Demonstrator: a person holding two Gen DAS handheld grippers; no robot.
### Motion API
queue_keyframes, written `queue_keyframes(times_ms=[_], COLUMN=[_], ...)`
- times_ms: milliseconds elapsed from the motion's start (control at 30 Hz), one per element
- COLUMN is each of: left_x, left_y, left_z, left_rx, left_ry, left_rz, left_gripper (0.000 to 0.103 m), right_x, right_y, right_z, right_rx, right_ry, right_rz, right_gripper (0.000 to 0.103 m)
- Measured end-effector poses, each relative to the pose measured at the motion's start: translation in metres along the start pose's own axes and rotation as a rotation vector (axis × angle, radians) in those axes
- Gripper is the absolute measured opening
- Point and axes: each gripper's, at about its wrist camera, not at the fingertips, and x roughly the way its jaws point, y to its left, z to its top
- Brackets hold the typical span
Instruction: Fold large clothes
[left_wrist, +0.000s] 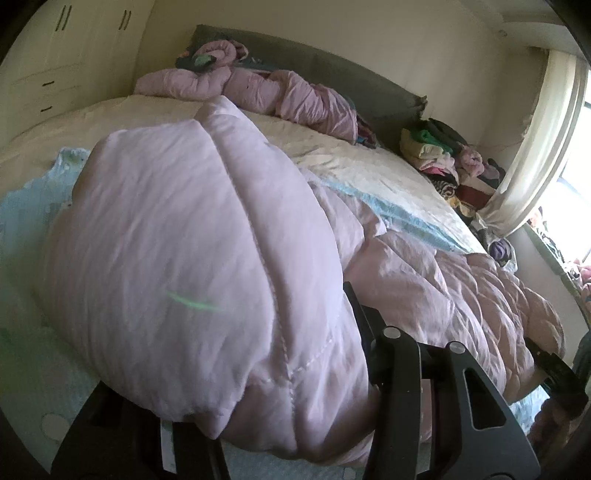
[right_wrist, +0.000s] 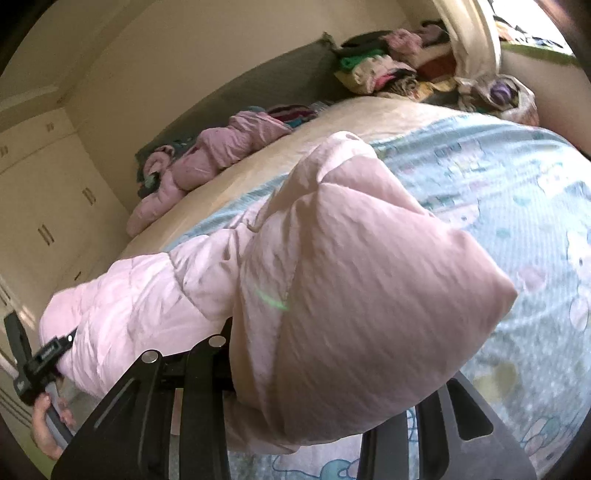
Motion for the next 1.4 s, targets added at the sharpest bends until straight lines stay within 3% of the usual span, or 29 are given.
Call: queue_keyframes(times_ms=[200, 533, 767, 867, 1067, 1167, 1400], left_x=[-0.005, 0.002, 0.004, 0.003, 0.002, -0.003, -0.028], left_y=[0.005, 0.01, 0.019, 0.021, 0.027, 0.031, 0.034], left_z=[-0.01, -0.012, -0.014, -0.013, -0.014, -0.019, -0.03], left_rx=[-0.009, -0.027, -0.041, -0.052, -0.072, -0.089, -0.087], left_ry=[0.021, 0.043, 0.054, 0.062, 0.075, 0.08, 0.083], left_rz=[-0.004, 0.002, -0.002, -0.006, -0.007, -0.006, 0.034], left_gripper=[0.039, 0.041, 0.045, 0.048, 0.055, 0.063, 0.079], right_x=[0.01, 0.016, 0.006, -0.005, -0.031, -0.05, -0.087], right_y=[-0.02, -0.027, -0.018, -0.014, -0.005, 0.0, 0.014], right_z=[-0.008, -0.012, -0.007, -0.006, -0.01, -0.007, -0.001], right_rx=[0.106, 0.18, 0.161, 0.134, 0.04, -0.017, -0.118], right_ry=[0.047, 0.12, 0.172, 0.178, 0.173, 0.115, 0.032], right_rz=[-0.005, -0.048, -0.096, -0.123, -0.195, -0.25, -0.252], right_gripper=[0.035, 0.054, 0.09, 0.096, 0.098, 0.099, 0.099])
